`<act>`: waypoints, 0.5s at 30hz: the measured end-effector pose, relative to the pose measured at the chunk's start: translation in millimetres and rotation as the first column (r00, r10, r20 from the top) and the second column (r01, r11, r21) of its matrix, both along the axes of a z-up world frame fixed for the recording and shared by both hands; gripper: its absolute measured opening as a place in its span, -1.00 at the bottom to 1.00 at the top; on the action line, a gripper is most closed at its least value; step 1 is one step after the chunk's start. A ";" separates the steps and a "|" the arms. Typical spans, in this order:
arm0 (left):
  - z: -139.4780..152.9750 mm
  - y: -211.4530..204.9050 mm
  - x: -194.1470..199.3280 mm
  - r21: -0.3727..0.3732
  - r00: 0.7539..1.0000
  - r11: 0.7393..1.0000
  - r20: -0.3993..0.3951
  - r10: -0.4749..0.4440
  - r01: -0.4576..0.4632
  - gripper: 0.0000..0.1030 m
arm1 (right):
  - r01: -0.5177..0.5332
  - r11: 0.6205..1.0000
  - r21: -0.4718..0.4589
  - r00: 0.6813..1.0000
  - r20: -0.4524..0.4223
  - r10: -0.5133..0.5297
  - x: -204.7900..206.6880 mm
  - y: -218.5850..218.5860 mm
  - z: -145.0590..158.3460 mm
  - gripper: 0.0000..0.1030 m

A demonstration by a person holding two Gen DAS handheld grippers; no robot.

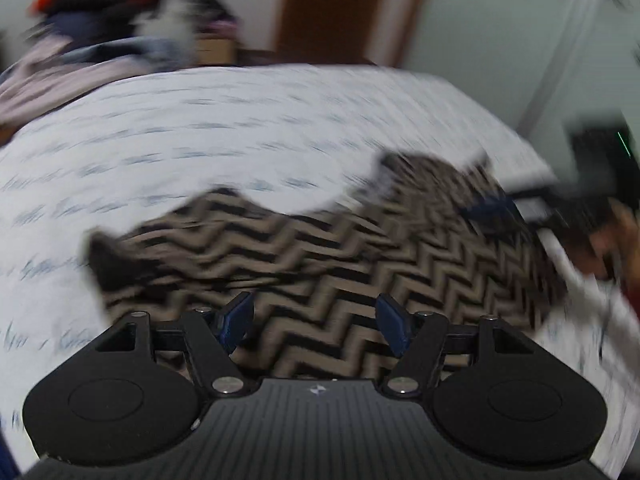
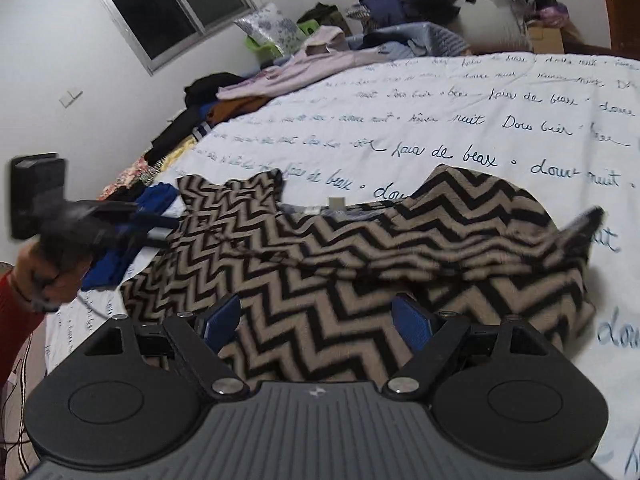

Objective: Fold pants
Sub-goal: 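Lower the hem onto the dress and open both grippers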

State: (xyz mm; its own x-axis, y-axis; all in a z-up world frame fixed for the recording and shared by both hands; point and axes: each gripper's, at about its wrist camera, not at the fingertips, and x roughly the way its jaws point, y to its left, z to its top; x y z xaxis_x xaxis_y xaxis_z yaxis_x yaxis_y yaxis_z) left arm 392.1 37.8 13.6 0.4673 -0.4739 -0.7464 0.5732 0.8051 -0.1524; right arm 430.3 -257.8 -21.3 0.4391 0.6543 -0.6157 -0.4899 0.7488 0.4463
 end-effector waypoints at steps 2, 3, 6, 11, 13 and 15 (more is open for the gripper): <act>-7.2 -15.1 9.4 0.031 1.000 0.999 0.003 -0.029 0.028 0.32 | 0.026 1.000 -0.016 1.000 -0.003 -0.026 20.3 2.4 -0.2 0.62; -11.1 -20.0 17.0 0.035 0.999 0.999 -0.001 -0.032 0.032 0.32 | 0.060 0.998 -0.023 0.998 0.003 -0.060 30.8 3.0 2.2 0.62; -21.2 -25.4 42.2 0.038 0.999 0.999 -0.007 0.034 -0.034 0.32 | 0.215 0.976 -0.011 0.976 0.019 -0.215 52.4 -4.5 8.5 0.62; -16.1 -14.4 83.6 0.075 0.958 0.960 0.125 0.258 -0.268 0.33 | 0.453 0.887 0.095 0.890 0.003 -0.455 64.3 -28.7 12.1 0.62; -12.4 -2.4 97.4 0.085 0.918 0.922 0.164 0.362 -0.379 0.33 | 0.417 0.900 0.126 0.906 0.029 -0.423 51.1 -29.0 17.0 0.62; -8.8 9.1 105.5 0.074 0.890 0.895 0.168 0.424 -0.441 0.33 | 0.308 0.945 0.113 0.947 0.061 -0.316 38.8 -19.3 21.4 0.62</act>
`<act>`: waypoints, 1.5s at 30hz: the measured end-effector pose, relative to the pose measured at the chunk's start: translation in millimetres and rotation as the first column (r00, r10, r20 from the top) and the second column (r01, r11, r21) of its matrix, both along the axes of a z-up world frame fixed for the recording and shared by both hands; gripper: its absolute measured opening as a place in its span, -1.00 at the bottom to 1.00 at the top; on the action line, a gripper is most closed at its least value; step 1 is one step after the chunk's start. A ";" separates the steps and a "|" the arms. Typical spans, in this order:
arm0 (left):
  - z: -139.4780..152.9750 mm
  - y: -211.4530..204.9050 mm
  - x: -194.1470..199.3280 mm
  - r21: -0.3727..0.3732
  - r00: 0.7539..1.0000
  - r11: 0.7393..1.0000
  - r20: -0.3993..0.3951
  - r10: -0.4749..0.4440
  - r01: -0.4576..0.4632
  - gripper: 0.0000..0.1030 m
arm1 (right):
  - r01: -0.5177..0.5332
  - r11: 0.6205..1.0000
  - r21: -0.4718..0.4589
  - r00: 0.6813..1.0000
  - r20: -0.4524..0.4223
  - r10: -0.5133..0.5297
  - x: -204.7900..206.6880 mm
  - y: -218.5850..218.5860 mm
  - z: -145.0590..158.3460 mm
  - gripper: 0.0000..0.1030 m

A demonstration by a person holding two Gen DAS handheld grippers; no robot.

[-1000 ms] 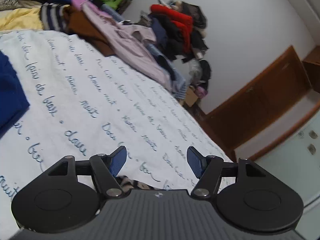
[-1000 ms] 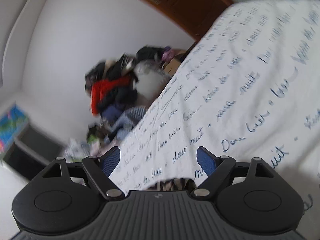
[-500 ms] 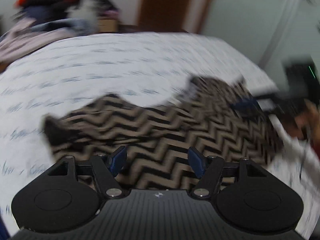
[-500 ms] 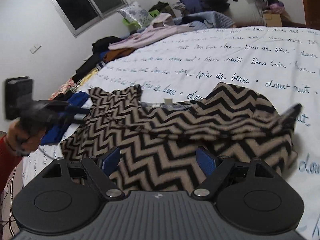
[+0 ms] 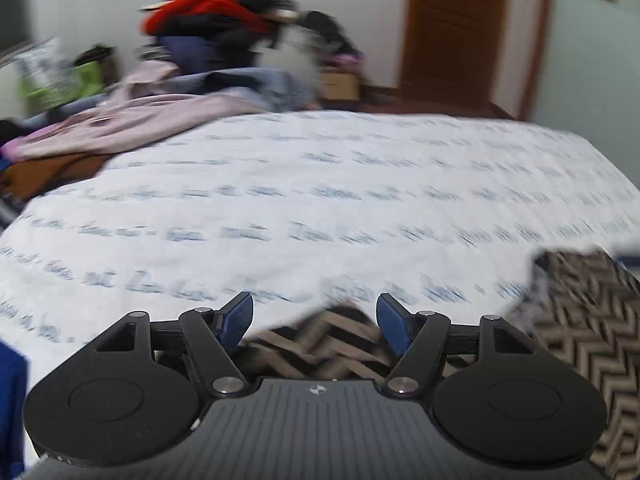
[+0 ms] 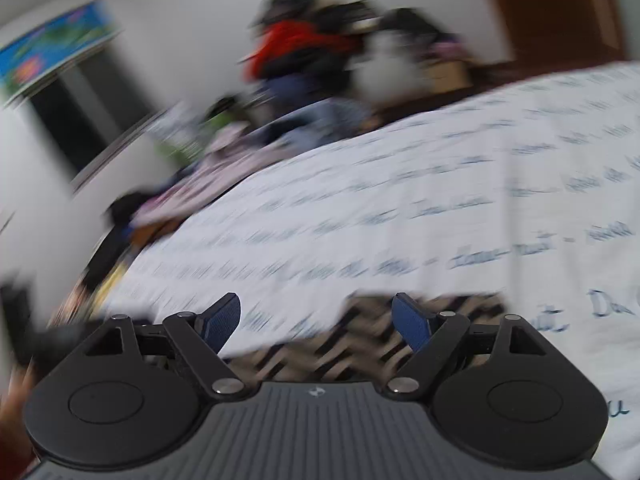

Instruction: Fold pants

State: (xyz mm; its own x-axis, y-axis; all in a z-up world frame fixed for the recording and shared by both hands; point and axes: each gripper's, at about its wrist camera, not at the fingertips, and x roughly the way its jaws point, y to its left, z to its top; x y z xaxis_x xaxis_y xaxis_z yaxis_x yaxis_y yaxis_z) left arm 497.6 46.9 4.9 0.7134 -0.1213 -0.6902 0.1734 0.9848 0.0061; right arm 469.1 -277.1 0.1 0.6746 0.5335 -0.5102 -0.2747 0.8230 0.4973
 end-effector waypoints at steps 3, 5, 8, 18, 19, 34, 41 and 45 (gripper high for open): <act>2.9 6.9 0.6 -0.044 1.000 0.999 -0.018 0.018 -0.019 0.36 | -0.244 0.967 -0.070 0.969 -0.049 0.241 -10.8 32.4 -1.2 0.62; -0.4 4.1 -5.5 -0.047 1.000 0.999 -0.027 0.000 -0.001 0.43 | -0.384 0.913 -0.139 0.923 -0.078 0.377 -14.7 61.3 -6.8 0.62; -2.8 -2.2 -16.4 0.009 0.999 1.000 -0.038 -0.006 0.007 0.43 | -0.429 0.865 -0.261 0.903 -0.106 0.416 -10.6 102.5 -16.4 0.62; 5.8 -10.3 -64.7 -0.047 0.985 0.986 -0.049 -0.164 0.161 0.44 | -0.046 0.974 -0.222 0.997 -0.065 0.032 51.8 107.1 -18.2 0.62; 1.7 -15.3 -68.5 -0.023 0.978 0.980 -0.053 -0.199 0.198 0.45 | -0.011 0.985 -0.171 0.998 -0.062 0.000 48.4 99.4 -13.7 0.62; 2.1 9.3 -28.3 0.091 0.992 0.988 0.050 0.118 -0.122 0.50 | 0.099 0.903 -0.419 0.995 0.014 -0.102 -31.6 53.7 -12.6 0.79; 21.1 39.7 -80.1 0.055 0.984 0.983 0.047 0.173 -0.176 0.69 | -0.069 0.895 -0.440 0.975 0.159 0.153 -111.3 106.9 7.4 0.79; 15.1 49.9 -122.9 -0.018 0.989 0.989 -0.015 0.147 -0.147 0.72 | -0.202 0.838 -0.507 0.929 0.171 0.327 -160.7 155.8 -1.2 0.79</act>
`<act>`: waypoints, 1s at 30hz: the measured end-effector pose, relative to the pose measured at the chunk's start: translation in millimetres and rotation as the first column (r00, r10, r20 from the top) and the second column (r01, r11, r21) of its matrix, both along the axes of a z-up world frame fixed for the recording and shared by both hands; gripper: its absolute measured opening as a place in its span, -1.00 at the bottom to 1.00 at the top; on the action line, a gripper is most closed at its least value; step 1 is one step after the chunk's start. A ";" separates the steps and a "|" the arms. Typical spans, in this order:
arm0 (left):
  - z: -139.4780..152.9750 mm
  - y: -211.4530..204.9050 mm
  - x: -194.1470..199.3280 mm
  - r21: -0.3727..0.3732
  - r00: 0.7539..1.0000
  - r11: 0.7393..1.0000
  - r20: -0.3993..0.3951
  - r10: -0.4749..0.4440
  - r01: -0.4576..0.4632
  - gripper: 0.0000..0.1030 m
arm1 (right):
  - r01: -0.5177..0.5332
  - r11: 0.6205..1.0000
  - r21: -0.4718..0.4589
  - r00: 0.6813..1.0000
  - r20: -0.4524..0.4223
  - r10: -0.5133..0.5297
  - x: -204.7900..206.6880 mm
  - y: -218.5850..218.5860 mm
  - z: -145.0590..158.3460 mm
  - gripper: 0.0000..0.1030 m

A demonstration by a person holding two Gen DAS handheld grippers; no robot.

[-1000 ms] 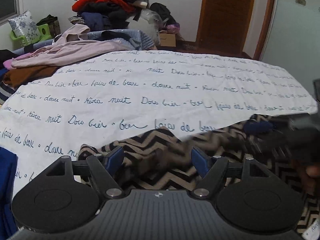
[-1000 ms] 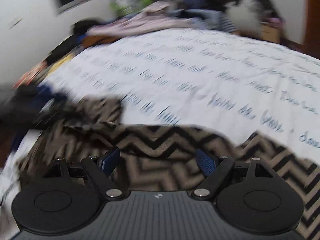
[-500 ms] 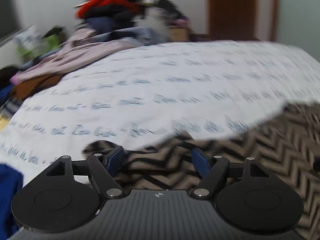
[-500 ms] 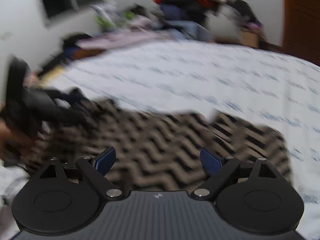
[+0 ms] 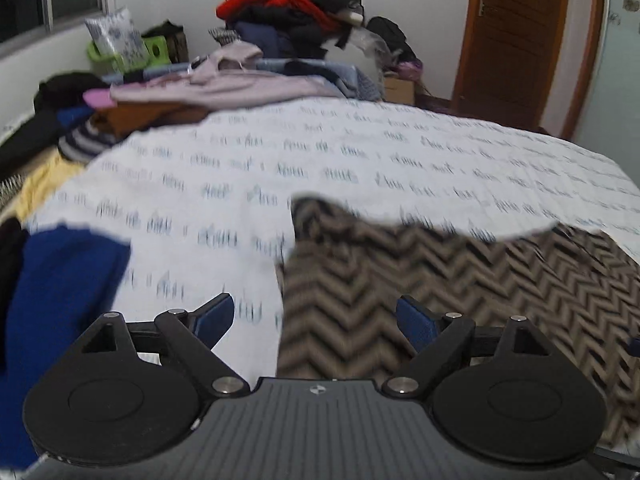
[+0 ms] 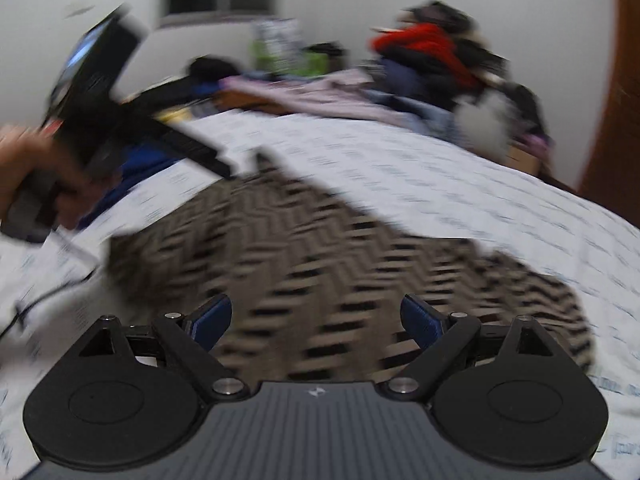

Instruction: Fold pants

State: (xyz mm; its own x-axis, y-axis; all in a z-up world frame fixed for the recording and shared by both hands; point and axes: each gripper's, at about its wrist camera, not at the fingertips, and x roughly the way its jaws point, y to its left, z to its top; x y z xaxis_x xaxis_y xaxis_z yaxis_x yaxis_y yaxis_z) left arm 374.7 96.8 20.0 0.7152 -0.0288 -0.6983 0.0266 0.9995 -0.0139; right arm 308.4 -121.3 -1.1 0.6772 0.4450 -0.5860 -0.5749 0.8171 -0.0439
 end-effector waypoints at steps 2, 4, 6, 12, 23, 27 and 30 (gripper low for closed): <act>-3.9 5.3 -19.2 -0.021 1.000 1.000 -0.009 -0.002 0.002 0.77 | 0.000 0.999 -0.049 1.000 0.029 0.002 -15.0 17.6 -6.0 0.79; -8.8 12.1 -36.8 -0.030 1.000 1.000 -0.024 0.000 -0.001 0.80 | 0.029 0.995 -0.090 0.999 0.029 -0.027 -15.6 24.6 -16.2 0.79; -18.6 19.0 -49.3 -0.022 0.998 1.000 -0.060 -0.016 0.014 0.82 | 0.098 0.985 -0.145 0.995 0.007 -0.098 -8.2 24.0 -28.0 0.80; -50.2 34.5 -71.7 -0.026 0.983 0.996 -0.161 -0.085 0.082 0.72 | 0.139 0.987 -0.082 0.990 0.012 -0.138 -24.4 6.8 -26.9 0.79; -44.5 34.7 -93.2 -0.057 0.990 0.996 -0.119 -0.074 0.067 0.17 | -0.002 0.990 -0.141 0.999 0.035 0.006 -46.8 64.4 -32.4 0.80; -39.0 25.2 -100.1 0.045 0.995 0.997 -0.076 -0.061 0.064 0.50 | 0.027 0.988 -0.150 0.998 0.057 -0.018 -48.9 65.6 -32.7 0.80; -32.8 18.8 -103.5 0.097 0.997 0.993 -0.041 -0.069 0.073 0.65 | 0.040 0.983 -0.181 0.995 0.092 -0.023 -53.4 72.0 -34.1 0.80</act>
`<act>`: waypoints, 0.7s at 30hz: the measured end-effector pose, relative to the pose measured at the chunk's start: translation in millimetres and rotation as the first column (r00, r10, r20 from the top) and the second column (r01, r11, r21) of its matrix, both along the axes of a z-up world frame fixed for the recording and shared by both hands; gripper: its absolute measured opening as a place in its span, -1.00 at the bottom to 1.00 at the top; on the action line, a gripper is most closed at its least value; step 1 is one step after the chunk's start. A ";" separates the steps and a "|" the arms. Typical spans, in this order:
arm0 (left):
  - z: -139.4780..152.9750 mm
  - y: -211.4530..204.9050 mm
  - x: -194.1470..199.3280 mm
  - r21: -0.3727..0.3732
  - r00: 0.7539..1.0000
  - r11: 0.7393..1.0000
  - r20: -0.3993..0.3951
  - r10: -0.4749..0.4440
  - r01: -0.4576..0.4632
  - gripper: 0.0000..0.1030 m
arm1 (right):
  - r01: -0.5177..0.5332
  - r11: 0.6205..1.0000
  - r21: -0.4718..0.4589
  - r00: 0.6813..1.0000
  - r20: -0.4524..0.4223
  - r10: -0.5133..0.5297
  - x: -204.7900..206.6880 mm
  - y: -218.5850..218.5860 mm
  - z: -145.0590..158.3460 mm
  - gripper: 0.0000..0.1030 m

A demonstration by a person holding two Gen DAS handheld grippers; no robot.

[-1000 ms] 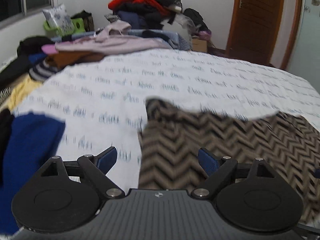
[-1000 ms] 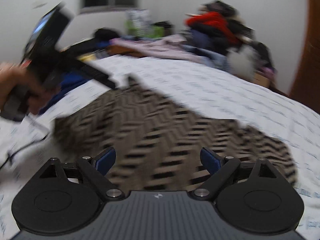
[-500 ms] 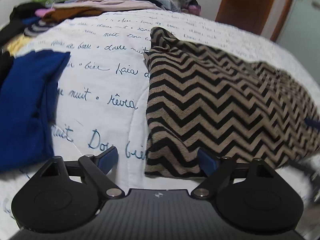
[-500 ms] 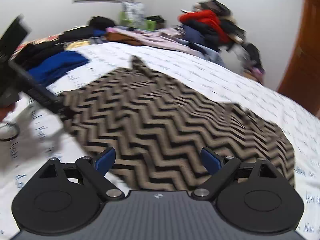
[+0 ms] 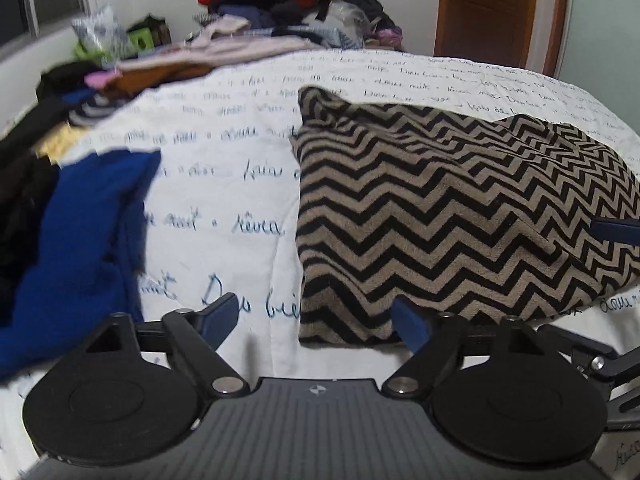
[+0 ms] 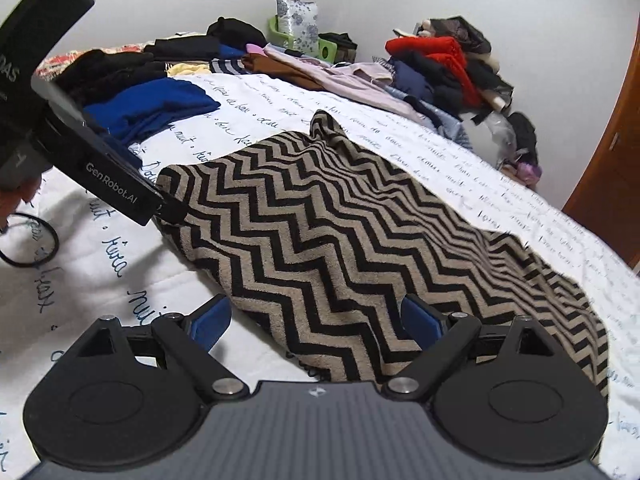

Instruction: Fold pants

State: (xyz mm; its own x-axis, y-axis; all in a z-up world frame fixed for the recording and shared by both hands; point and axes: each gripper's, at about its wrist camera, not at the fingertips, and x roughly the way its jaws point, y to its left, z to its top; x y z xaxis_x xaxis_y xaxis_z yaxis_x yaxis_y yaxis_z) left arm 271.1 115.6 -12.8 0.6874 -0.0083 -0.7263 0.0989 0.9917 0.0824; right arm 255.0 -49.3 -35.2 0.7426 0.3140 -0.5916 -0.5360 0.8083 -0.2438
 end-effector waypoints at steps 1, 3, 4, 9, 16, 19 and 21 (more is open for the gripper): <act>1.7 -1.6 -0.6 0.012 1.000 1.000 0.009 -0.002 0.002 0.68 | -0.001 1.000 -0.012 1.000 0.011 0.001 -1.9 2.1 -0.9 0.80; 3.8 -4.5 -0.8 0.036 1.000 0.999 0.022 -0.006 0.005 0.72 | -0.007 0.999 -0.042 0.999 0.037 0.008 -5.8 8.0 -3.4 0.80; 4.1 -5.3 -0.7 0.045 1.000 0.999 0.027 -0.006 0.005 0.73 | -0.010 0.998 -0.056 0.999 0.048 0.013 -7.9 10.6 -4.3 0.80; 4.7 -4.6 1.4 0.064 0.999 0.998 0.034 -0.005 0.003 0.77 | -0.027 0.991 -0.134 0.993 0.106 0.041 -16.4 25.7 -10.6 0.80; 5.4 3.2 9.0 0.042 0.999 0.999 0.033 0.012 -0.014 0.78 | -0.036 0.975 -0.218 0.985 0.158 0.072 -20.2 40.5 -20.6 0.80; 11.4 11.3 18.9 -0.012 0.999 1.000 0.035 0.030 -0.029 0.84 | -0.043 0.969 -0.245 0.982 0.168 0.086 -19.9 46.8 -25.6 0.80; 16.7 18.4 30.7 -0.063 0.999 0.997 0.022 0.045 -0.043 0.86 | -0.049 0.961 -0.272 0.978 0.185 0.102 -21.3 52.3 -29.7 0.80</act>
State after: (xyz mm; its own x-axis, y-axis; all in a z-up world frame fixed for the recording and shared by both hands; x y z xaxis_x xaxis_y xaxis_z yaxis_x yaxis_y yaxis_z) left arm 301.9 134.1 3.9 0.7047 -0.0221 -0.7091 0.0537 0.9983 0.0223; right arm 233.7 3.0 -65.0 0.8319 0.2254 -0.5071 -0.5133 0.6598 -0.5488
